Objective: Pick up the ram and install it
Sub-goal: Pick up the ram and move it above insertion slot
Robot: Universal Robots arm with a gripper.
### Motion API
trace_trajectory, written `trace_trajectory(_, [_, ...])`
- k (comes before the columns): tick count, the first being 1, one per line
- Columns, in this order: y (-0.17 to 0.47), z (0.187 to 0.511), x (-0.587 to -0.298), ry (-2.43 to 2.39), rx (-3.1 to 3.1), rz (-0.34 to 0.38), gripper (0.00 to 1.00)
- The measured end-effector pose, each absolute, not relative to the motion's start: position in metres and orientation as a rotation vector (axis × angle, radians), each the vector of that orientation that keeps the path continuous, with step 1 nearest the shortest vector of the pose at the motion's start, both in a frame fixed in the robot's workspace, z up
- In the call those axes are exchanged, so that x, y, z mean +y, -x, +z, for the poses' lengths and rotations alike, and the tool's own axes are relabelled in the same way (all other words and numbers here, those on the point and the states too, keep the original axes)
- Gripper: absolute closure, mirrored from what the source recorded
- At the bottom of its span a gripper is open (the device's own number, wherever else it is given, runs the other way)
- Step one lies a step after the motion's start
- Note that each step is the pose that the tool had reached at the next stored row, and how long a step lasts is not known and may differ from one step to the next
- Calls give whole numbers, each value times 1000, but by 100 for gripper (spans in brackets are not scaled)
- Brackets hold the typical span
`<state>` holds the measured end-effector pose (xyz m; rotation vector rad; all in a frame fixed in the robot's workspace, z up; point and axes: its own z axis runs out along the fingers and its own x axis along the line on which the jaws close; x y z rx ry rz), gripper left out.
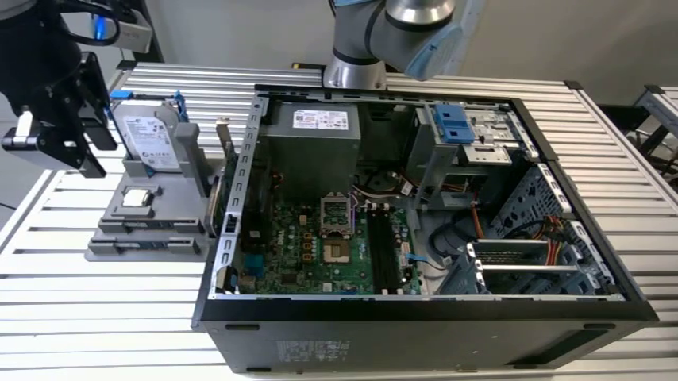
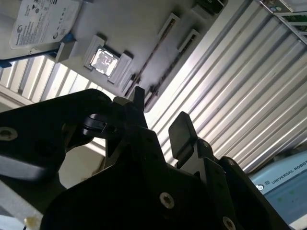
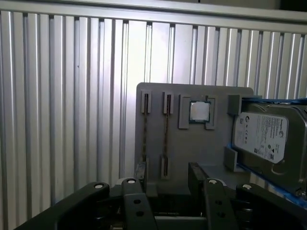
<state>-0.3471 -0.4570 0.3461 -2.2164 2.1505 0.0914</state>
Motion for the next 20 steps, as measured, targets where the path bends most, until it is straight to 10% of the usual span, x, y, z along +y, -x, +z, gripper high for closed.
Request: trace_trajectory(20, [347, 319, -457, 2158, 2214, 69, 0])
